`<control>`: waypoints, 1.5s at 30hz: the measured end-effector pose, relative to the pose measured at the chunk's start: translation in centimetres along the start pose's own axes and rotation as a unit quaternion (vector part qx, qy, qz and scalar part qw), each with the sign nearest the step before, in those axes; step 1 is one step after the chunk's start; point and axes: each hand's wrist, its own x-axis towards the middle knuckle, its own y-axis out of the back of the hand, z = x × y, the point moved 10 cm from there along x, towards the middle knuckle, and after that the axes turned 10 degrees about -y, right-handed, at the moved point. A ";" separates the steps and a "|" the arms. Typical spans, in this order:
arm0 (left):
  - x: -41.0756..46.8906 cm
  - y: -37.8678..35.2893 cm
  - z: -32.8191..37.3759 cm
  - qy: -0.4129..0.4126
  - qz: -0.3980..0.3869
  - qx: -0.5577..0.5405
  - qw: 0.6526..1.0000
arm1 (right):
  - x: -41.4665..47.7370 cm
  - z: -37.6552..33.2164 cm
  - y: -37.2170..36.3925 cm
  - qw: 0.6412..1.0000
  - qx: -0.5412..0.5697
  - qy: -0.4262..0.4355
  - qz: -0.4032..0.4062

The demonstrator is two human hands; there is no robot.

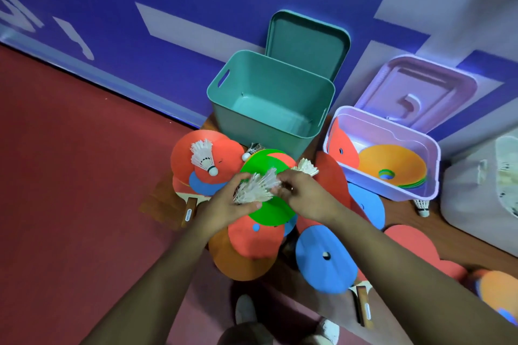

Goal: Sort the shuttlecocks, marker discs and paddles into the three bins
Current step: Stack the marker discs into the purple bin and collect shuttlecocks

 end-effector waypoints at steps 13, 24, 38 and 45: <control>-1.1 -0.2 -0.9 0.030 0.044 -0.074 0.996 | 1.4 10.4 1.9 0.968 -0.027 -0.217 0.125; -1.3 0.5 -2.4 0.053 0.056 -0.059 0.995 | 2.4 9.3 1.0 0.975 0.011 -0.154 0.157; 0.2 0.8 -1.5 0.050 0.032 -0.004 0.998 | -0.6 4.5 2.3 0.953 0.235 -0.084 0.171; 0.0 -0.6 -1.0 0.032 0.000 -0.064 0.997 | -0.6 2.3 -0.3 0.962 0.256 -0.046 0.077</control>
